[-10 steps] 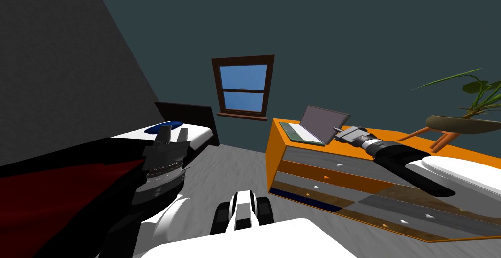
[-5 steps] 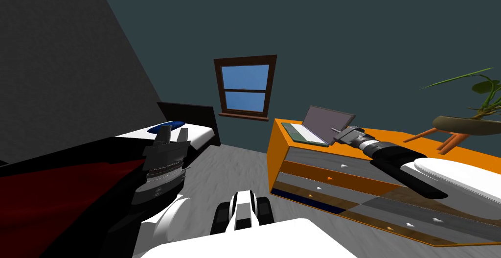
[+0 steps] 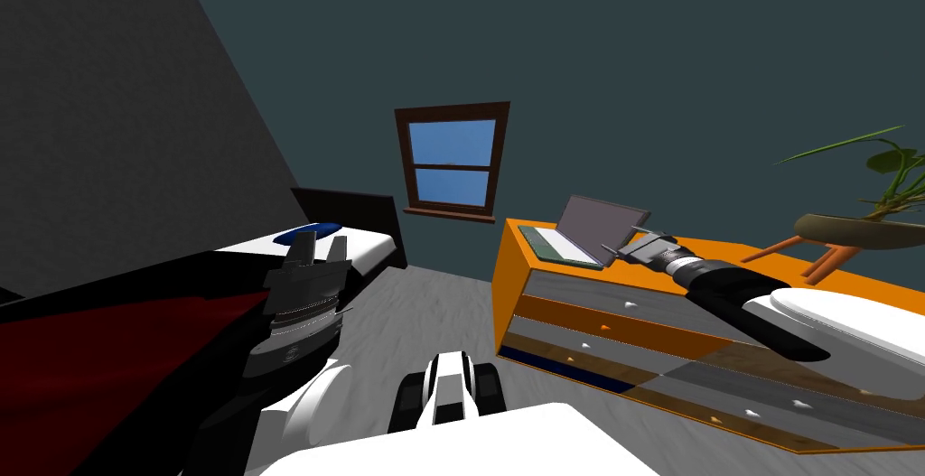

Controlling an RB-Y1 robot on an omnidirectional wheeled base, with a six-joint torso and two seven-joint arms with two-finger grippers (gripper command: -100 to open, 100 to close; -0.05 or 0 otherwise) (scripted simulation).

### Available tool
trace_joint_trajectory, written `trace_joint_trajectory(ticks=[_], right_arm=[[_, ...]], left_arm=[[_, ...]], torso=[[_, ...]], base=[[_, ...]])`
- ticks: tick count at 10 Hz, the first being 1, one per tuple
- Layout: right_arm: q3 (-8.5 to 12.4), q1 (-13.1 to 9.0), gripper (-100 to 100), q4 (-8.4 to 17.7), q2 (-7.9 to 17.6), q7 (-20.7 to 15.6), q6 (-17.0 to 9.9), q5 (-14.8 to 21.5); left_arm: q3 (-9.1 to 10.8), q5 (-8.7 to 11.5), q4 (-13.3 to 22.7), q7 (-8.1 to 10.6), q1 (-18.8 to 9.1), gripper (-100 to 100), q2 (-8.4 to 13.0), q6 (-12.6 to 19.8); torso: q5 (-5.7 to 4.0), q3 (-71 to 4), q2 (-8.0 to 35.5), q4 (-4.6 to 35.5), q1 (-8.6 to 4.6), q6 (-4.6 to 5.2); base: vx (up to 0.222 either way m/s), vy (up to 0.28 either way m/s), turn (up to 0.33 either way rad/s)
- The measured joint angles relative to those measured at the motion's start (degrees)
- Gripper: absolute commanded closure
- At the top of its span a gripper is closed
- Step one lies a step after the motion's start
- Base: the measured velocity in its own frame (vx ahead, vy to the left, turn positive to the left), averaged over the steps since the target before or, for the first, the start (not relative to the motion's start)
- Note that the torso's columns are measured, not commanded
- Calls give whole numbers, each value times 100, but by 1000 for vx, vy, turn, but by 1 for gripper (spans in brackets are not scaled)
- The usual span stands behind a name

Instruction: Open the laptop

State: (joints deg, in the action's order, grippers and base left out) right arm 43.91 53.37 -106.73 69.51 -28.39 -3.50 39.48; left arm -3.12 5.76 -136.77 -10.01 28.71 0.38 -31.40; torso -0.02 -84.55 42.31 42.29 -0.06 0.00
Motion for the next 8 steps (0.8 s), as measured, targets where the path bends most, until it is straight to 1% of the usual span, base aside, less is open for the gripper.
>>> trace_joint_trajectory(ticks=[6, 7, 8], right_arm=[[21, -229, -100, 383, 90, 574, 304, -627], [21, -233, -100, 390, 91, 595, 315, -638], [21, -232, 100, 389, 91, 593, 314, -637]], left_arm=[[0, 0, 0, 0, 0, 0, 0, 0], [0, 0, 0, 0, 0, 0, 0, 0], [0, 0, 0, 0, 0, 0, 0, 0]], torso=[[2, -1, -2, -1, 6, 0], [3, -2, -4, -1, 10, 0], [4, -4, -6, -2, 11, 0]], base=[[-20, -29, 5], [0, 0, 0], [0, 0, 0]])
